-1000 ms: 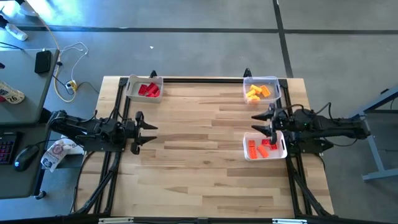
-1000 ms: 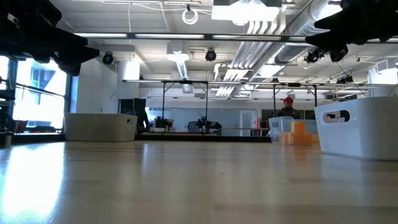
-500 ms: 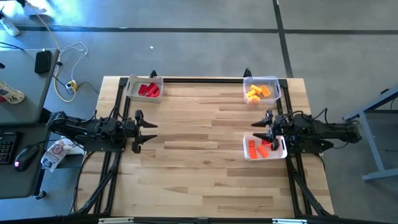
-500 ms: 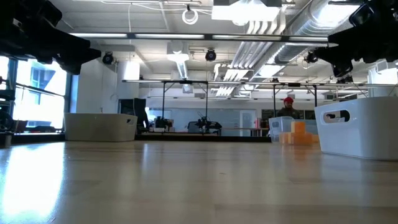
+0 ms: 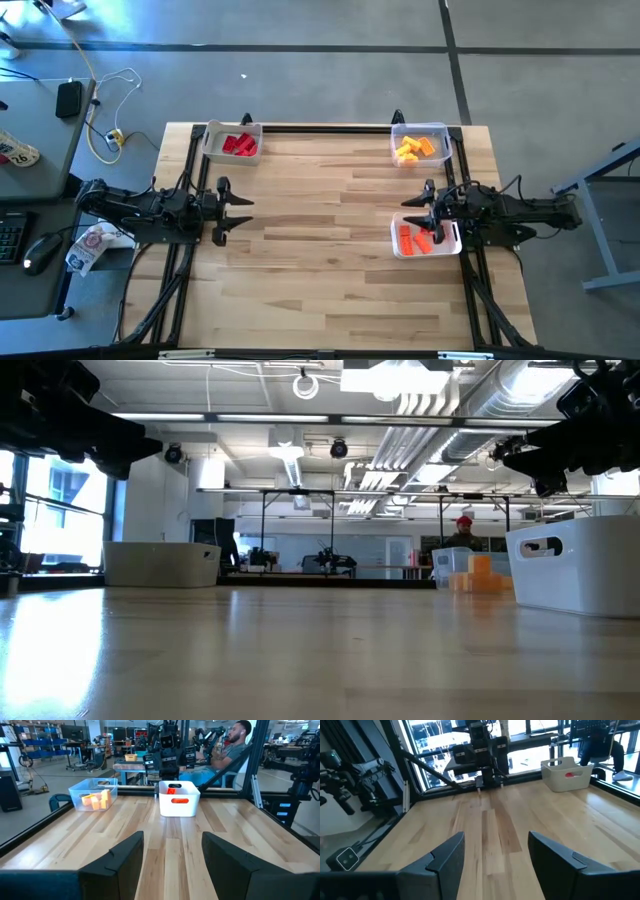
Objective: Sort & place blocks by color
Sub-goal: Return to Home Position
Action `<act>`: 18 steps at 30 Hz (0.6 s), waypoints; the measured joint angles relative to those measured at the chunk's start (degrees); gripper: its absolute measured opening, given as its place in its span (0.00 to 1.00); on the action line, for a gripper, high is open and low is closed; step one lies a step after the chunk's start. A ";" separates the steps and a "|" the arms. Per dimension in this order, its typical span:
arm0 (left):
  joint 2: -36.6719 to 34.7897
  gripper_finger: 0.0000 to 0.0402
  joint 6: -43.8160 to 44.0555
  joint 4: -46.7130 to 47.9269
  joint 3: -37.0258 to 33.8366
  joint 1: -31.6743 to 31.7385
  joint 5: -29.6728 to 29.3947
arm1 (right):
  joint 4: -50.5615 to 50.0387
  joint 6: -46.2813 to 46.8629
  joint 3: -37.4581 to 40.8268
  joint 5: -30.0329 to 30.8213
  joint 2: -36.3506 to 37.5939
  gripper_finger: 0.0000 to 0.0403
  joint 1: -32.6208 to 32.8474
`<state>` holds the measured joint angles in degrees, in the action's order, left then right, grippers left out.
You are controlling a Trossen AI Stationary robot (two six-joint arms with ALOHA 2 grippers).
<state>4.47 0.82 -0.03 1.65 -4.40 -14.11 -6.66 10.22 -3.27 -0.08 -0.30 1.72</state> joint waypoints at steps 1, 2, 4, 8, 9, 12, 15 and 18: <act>0.00 0.47 0.00 -0.01 0.00 0.00 0.00 | -0.02 0.22 0.00 0.00 0.00 0.51 -0.01; 0.00 0.47 0.00 0.00 0.00 0.00 0.00 | -0.02 0.26 0.00 0.01 0.00 0.51 -0.02; 0.00 0.47 0.00 0.00 0.00 0.00 0.00 | -0.02 -0.02 0.00 0.02 0.00 0.51 0.00; 0.00 0.47 0.00 -0.01 0.00 0.00 0.00 | -0.04 0.34 0.00 0.02 0.00 0.51 -0.02; 0.00 0.47 0.00 0.00 0.00 0.00 0.00 | -0.04 0.63 0.00 0.02 0.00 0.51 -0.01; 0.00 0.47 0.02 0.00 0.02 0.00 0.00 | -0.07 2.17 0.00 0.03 0.00 0.51 0.00; 0.00 0.47 0.01 0.00 0.02 0.00 0.00 | -0.07 3.30 0.00 0.04 0.00 0.51 0.00; 0.00 0.47 0.01 0.00 0.02 0.00 0.02 | -0.09 3.27 0.00 0.04 0.00 0.51 0.00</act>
<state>4.47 0.83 -0.03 1.67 -4.40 -14.09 -6.74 13.49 -3.27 -0.03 -0.30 1.72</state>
